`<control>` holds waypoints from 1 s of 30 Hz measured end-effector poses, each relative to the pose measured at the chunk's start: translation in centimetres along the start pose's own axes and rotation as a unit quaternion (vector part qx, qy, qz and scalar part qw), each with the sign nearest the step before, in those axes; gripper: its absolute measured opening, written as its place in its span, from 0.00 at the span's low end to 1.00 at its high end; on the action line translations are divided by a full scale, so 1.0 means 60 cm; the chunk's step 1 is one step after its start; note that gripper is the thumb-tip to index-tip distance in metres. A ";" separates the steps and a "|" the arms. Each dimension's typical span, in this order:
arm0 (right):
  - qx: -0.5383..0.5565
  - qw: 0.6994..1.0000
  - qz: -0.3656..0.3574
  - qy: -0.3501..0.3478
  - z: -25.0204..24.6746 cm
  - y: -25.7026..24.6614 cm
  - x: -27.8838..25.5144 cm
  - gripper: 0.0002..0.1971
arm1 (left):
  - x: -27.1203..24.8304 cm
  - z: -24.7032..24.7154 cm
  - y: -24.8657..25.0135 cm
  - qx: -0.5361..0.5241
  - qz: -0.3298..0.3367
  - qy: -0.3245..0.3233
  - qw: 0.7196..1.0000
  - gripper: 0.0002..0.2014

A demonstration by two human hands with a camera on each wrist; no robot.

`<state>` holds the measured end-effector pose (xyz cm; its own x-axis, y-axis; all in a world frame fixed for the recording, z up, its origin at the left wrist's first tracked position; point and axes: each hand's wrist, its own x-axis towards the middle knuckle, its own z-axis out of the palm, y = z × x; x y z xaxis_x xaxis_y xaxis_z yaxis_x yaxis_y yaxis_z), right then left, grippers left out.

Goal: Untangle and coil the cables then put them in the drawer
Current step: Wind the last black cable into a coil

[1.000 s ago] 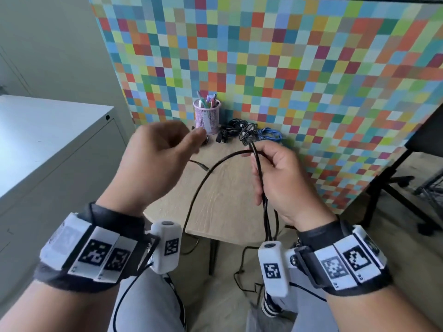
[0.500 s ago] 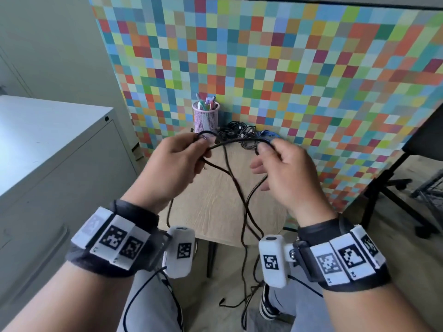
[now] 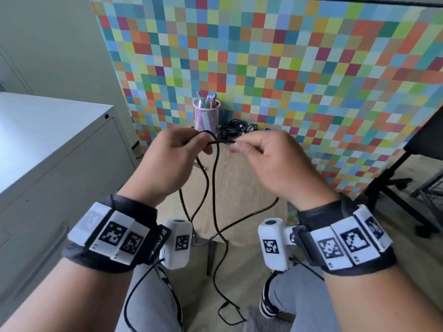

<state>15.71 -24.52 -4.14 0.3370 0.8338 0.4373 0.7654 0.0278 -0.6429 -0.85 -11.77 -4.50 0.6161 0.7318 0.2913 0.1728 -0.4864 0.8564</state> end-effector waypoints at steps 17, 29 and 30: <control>0.031 0.993 0.056 0.096 -0.048 0.046 -0.001 0.15 | -0.001 -0.028 -0.013 0.066 0.000 -0.021 0.998 0.20; -0.140 0.990 -0.024 -0.021 -0.026 0.016 -0.014 0.23 | -0.007 0.015 0.016 0.182 0.092 -0.028 0.979 0.17; -0.139 0.989 -0.053 -0.019 -0.008 0.007 -0.010 0.18 | -0.005 0.019 0.022 0.172 0.101 -0.023 0.980 0.16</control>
<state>16.11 -25.26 -4.36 0.2301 0.8550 0.4647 0.9180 -0.0322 -0.3952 0.07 -13.18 -3.97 0.6970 0.5855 0.4140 0.2881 -0.7574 0.5860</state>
